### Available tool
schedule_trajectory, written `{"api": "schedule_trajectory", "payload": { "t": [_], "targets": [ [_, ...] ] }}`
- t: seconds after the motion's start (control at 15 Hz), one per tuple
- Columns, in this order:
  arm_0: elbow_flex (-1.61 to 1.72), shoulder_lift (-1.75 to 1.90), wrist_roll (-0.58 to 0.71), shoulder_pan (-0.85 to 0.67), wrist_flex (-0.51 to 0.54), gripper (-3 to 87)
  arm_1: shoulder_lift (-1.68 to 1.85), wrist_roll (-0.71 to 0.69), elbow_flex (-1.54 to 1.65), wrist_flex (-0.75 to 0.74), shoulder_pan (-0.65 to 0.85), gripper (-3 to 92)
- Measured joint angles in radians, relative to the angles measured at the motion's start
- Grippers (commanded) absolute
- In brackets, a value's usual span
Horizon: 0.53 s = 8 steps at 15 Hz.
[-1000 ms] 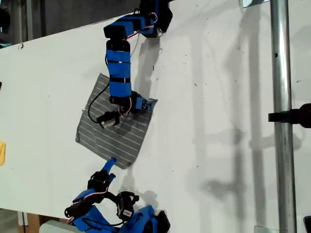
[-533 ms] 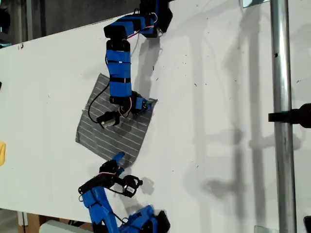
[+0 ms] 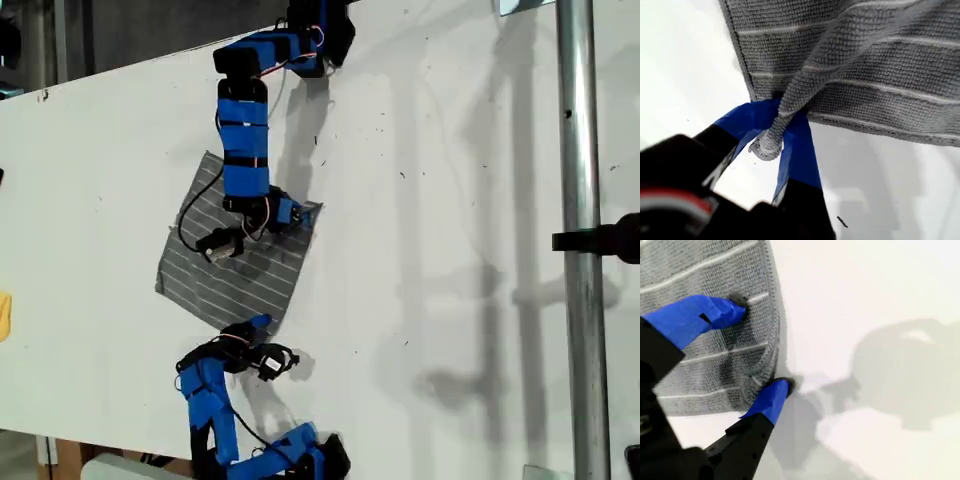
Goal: Grasp corners of a towel and fold twice.
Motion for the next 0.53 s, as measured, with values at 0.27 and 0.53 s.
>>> {"api": "schedule_trajectory", "payload": {
  "t": [0.27, 0.53],
  "targets": [
    [-0.049, -0.025, 0.006, -0.002, 0.003, -2.8, 0.017, 0.002, 0.028, -0.017, 0.0, -0.2],
    [-0.049, -0.02, 0.0, 0.025, 0.009, -2.8, 0.017, 0.005, 0.038, -0.017, 0.0, -0.2]
  ]
}}
